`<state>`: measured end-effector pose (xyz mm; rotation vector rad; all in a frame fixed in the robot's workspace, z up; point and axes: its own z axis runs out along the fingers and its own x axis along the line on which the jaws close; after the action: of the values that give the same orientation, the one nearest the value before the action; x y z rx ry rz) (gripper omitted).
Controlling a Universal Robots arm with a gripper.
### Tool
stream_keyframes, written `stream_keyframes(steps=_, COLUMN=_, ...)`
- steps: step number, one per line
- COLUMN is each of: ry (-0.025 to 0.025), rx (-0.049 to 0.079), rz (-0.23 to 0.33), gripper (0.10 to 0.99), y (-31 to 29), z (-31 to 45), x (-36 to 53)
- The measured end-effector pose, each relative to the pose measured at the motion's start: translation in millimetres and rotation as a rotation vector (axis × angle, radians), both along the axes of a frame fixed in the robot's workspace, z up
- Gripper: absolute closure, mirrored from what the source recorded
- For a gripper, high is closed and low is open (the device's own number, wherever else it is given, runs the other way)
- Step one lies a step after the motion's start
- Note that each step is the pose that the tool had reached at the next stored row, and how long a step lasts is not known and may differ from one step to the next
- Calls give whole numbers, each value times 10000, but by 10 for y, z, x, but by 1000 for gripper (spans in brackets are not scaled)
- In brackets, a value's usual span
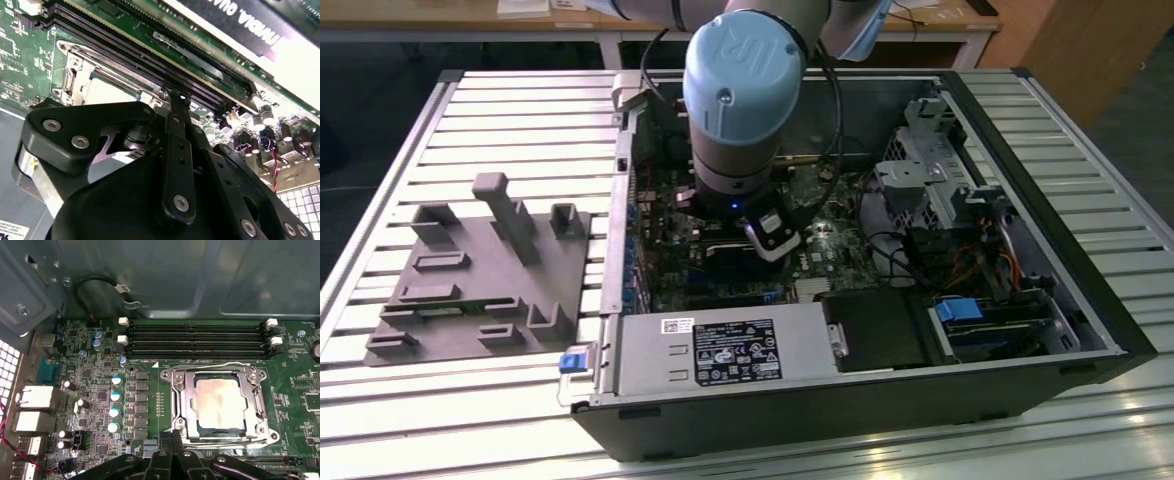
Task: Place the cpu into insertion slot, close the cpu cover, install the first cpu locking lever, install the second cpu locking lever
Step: 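Install the second cpu locking lever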
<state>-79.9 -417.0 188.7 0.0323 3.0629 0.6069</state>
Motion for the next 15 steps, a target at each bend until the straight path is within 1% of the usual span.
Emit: stream_keyframes(steps=15, ry=0, rx=0, rz=1, gripper=980, y=52, z=-41, x=-11)
